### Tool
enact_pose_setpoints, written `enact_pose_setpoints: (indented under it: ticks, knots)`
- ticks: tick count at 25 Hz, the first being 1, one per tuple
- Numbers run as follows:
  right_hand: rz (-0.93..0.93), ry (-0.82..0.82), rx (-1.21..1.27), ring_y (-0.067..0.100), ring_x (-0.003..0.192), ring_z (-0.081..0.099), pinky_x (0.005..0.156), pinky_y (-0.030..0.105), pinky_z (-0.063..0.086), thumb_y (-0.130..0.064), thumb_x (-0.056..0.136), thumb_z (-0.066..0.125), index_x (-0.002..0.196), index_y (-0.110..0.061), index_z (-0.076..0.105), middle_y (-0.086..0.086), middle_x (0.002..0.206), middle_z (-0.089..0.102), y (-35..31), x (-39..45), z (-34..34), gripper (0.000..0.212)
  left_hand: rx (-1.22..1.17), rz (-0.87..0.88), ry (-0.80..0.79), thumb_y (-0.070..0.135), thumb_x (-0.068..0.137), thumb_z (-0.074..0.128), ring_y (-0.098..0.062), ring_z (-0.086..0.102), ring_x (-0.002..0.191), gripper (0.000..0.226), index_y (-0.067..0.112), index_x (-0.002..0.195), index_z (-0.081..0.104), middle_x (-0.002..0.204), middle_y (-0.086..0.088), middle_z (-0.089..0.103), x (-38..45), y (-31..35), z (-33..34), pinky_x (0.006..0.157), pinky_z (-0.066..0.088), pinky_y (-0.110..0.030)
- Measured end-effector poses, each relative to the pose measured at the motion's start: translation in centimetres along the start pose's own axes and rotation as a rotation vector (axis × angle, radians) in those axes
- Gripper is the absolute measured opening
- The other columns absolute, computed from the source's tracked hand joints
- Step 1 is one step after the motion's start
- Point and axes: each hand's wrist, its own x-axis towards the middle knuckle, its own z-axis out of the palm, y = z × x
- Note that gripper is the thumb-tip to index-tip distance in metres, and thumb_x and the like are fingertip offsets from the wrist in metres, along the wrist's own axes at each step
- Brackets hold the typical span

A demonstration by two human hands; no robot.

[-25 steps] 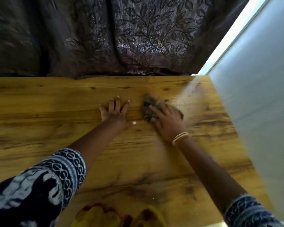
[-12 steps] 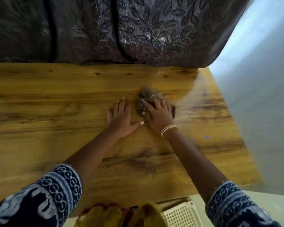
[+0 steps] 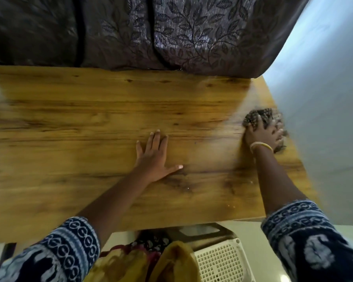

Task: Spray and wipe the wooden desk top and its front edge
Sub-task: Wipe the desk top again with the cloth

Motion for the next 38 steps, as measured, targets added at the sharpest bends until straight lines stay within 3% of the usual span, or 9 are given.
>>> enact_pose_setpoints:
  ticks: [4, 8, 10, 16, 19, 24, 28, 35, 38]
  knots:
    - [-0.565, -0.025, -0.097, 0.045, 0.147, 0.012, 0.116, 0.061, 0.012, -0.056, 0.098, 0.033, 0.152, -0.044, 0.024, 0.009, 0.164, 0.015, -8.0, -9.2, 3.3, 0.056, 0.011, -0.051, -0.003, 0.084, 0.075, 0.037, -0.026, -0.017, 0.148, 0.115, 0.015, 0.153, -0.012, 0.160, -0.006, -0.024, -2.0, 0.4, 1.1, 0.115, 0.002, -0.064]
    - [-1.013, -0.120, -0.195, 0.037, 0.150, 0.009, 0.118, 0.058, 0.012, -0.057, 0.099, 0.031, 0.151, -0.049, 0.021, 0.001, 0.164, 0.015, -7.3, -15.5, 4.5, 0.053, 0.021, -0.190, -0.158, 0.090, 0.065, 0.043, -0.028, -0.022, 0.147, 0.131, 0.013, 0.150, -0.022, 0.157, -0.007, -0.032, -3.3, 1.9, 0.8, 0.115, 0.001, -0.062]
    - [-0.936, -0.044, -0.180, 0.036, 0.149, 0.015, 0.117, 0.057, 0.015, -0.058, 0.098, 0.034, 0.150, -0.050, 0.023, -0.001, 0.163, 0.020, -4.8, -11.8, 3.3, 0.054, 0.023, -0.202, -0.209, 0.091, 0.063, 0.045, -0.029, -0.024, 0.146, 0.136, 0.013, 0.148, -0.025, 0.155, -0.006, -0.036, -3.6, 2.1, 0.7, 0.115, 0.002, -0.062]
    - [-0.142, 0.030, -0.002, 0.034, 0.151, 0.007, 0.118, 0.058, 0.010, -0.058, 0.098, 0.035, 0.152, -0.041, 0.027, 0.003, 0.165, 0.013, 8.4, -2.6, -0.6, 0.057, 0.056, -0.172, -0.205, 0.091, 0.061, 0.046, -0.027, -0.027, 0.145, 0.137, 0.017, 0.147, -0.031, 0.152, -0.002, -0.041, -4.5, 1.4, 1.3, 0.114, 0.003, -0.065]
    - [0.005, 0.001, 0.012, 0.040, 0.150, 0.003, 0.118, 0.060, 0.006, -0.059, 0.098, 0.033, 0.154, -0.042, 0.021, 0.007, 0.166, 0.007, 5.8, -4.2, -0.1, 0.060, 0.037, -0.152, -0.185, 0.091, 0.062, 0.045, -0.027, -0.027, 0.145, 0.135, 0.017, 0.147, -0.029, 0.153, -0.002, -0.039, -4.7, 1.4, 1.4, 0.114, 0.002, -0.065]
    - [-0.566, -0.052, -0.107, 0.044, 0.149, 0.006, 0.117, 0.064, 0.009, -0.056, 0.097, 0.035, 0.152, -0.047, 0.020, 0.006, 0.165, 0.010, -4.3, -13.9, 3.4, 0.058, 0.010, -0.096, -0.154, 0.090, 0.064, 0.044, -0.027, -0.026, 0.146, 0.131, 0.019, 0.149, -0.025, 0.156, -0.001, -0.035, -6.3, 0.8, 2.3, 0.115, -0.003, -0.063]
    - [-0.921, -0.117, -0.192, 0.036, 0.150, 0.010, 0.117, 0.061, 0.014, -0.058, 0.097, 0.034, 0.150, -0.052, 0.020, -0.001, 0.165, 0.014, -2.1, -18.3, 4.2, 0.055, 0.028, -0.067, -0.160, 0.088, 0.065, 0.048, -0.028, -0.027, 0.145, 0.131, 0.020, 0.150, -0.024, 0.155, -0.003, -0.036, -7.9, 1.0, 2.9, 0.114, -0.004, -0.063]
    - [-0.091, 0.014, -0.022, 0.033, 0.151, 0.005, 0.118, 0.060, 0.009, -0.062, 0.096, 0.032, 0.152, -0.045, 0.023, 0.000, 0.165, 0.011, 13.9, -10.2, 0.1, 0.058, 0.041, -0.051, -0.138, 0.087, 0.069, 0.043, -0.029, -0.027, 0.145, 0.124, 0.022, 0.150, -0.024, 0.154, -0.005, -0.037, -10.0, 1.4, 4.1, 0.114, -0.003, -0.063]
    - [0.111, -0.005, 0.019, 0.038, 0.151, 0.002, 0.118, 0.061, 0.006, -0.061, 0.098, 0.030, 0.154, -0.043, 0.017, 0.004, 0.166, 0.005, 13.9, -12.4, 0.5, 0.060, 0.034, -0.052, -0.118, 0.086, 0.072, 0.041, -0.029, -0.025, 0.145, 0.120, 0.022, 0.151, -0.021, 0.155, -0.005, -0.035, -10.4, 1.5, 4.3, 0.115, -0.003, -0.063]
